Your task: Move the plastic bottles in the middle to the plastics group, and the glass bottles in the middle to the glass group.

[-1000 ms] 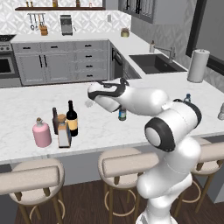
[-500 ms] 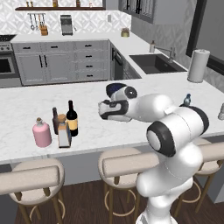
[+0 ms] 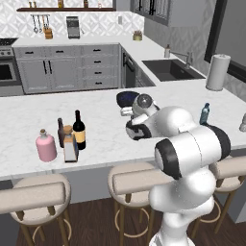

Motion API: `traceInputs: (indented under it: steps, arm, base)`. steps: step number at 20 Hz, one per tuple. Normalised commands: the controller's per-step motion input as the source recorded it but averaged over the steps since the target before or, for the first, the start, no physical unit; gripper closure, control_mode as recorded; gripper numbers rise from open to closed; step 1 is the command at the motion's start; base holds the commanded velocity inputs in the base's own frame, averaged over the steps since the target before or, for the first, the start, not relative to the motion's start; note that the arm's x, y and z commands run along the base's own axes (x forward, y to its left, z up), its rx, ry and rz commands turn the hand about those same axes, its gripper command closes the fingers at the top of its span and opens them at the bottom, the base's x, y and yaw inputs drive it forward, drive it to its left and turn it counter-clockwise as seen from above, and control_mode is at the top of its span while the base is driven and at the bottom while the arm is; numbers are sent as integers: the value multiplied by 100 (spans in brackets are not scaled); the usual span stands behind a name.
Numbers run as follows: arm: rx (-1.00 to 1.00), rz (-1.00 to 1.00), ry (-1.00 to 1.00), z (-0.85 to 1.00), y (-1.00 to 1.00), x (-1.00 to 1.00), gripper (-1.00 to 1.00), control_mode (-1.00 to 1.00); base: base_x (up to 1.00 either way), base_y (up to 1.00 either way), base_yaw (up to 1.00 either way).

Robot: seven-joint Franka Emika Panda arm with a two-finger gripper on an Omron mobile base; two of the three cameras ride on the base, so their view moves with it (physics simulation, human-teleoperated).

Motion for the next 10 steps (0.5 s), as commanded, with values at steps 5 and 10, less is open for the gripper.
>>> traceInputs:
  steps: [5,10]
  arm:
    - [4,-8,0,13,-22,0,-100,-100]
    - [7,1,0,0,-32,6,-100,-100]
  base:
    - [0,0,0]
    - [0,0,0]
